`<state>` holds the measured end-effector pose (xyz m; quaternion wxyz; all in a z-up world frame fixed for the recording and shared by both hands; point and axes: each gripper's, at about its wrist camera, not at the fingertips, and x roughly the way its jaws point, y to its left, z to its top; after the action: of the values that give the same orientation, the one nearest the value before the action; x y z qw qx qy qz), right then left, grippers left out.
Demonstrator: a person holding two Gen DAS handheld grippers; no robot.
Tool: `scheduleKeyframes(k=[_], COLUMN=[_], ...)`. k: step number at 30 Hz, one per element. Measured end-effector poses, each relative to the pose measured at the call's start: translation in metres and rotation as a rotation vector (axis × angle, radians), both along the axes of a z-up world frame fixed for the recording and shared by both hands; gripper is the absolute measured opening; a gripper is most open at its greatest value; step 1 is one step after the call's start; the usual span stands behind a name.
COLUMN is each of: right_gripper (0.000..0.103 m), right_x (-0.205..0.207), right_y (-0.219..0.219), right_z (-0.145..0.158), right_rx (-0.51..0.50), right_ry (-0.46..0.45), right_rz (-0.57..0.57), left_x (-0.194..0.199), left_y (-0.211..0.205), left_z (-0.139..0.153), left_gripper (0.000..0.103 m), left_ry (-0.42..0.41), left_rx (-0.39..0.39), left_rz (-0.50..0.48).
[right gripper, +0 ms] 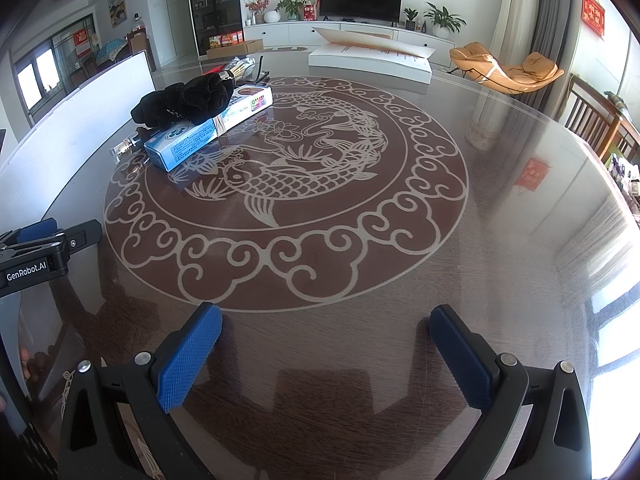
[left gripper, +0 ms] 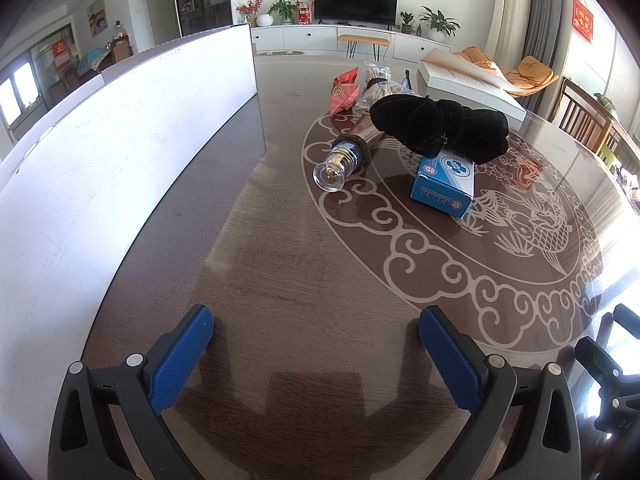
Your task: Organize objects
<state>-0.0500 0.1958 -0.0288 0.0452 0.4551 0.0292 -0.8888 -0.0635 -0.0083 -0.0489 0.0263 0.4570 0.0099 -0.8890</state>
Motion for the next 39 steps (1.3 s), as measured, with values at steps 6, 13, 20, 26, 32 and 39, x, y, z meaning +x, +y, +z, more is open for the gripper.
scheduleKeyframes(k=[6,13,20,26,32,39], right_gripper=[0.103,0.103,0.103,0.103,0.103,0.103], right_x=[0.000,0.000,0.000,0.000,0.000,0.000], right_y=[0.000,0.000,0.000,0.000,0.000,0.000], right_z=[0.000,0.000,0.000,0.000,0.000,0.000], right_rx=[0.000,0.000,0.000,0.000,0.000,0.000], right_ry=[0.000,0.000,0.000,0.000,0.000,0.000], right_rz=[0.000,0.000,0.000,0.000,0.000,0.000], left_x=[0.000,0.002,0.003,0.003,0.003,0.011], left_y=[0.000,0.000,0.000,0.000,0.000,0.002], left_z=[0.000,0.000,0.000,0.000,0.000,0.001], left_gripper=[0.103,0.103,0.103,0.103,0.103,0.103], left_ry=[0.000,0.000,0.000,0.000,-0.001,-0.006], left_rx=[0.000,0.002,0.001,0.002,0.002,0.002], left_rz=[0.000,-0.014,-0.016,-0.016,-0.016,-0.053])
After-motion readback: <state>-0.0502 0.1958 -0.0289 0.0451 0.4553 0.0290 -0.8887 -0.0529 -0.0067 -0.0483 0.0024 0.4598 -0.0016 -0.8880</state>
